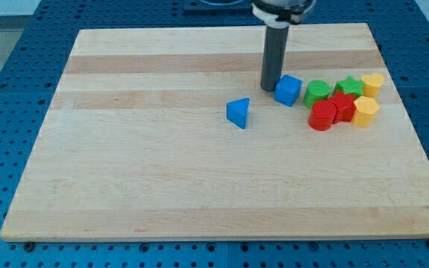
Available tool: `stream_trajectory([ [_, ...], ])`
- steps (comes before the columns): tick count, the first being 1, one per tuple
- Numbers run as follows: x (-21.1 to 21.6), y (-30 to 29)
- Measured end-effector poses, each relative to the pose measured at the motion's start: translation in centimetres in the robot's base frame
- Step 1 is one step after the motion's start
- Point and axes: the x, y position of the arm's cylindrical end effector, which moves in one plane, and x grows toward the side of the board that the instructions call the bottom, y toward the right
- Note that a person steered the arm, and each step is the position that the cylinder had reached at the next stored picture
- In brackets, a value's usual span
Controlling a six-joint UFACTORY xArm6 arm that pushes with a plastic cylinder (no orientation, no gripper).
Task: Push the blue triangle into the group of blocks
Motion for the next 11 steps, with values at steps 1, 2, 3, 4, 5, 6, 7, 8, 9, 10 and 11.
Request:
stream_trajectory([
  [1, -1.2, 2.2],
  [2, -2.9, 2.3],
  [3, -5.7, -6.0],
  [4, -2.7, -14.0],
  [5, 4.1, -16.3],
  [6, 7.5, -13.6],
  [7, 7.0, -9.0],
  [8, 6.7, -3.7],
  [9, 6.6, 1.1],
  [10, 6.6, 4.2],
  [11, 6.1, 3.3],
])
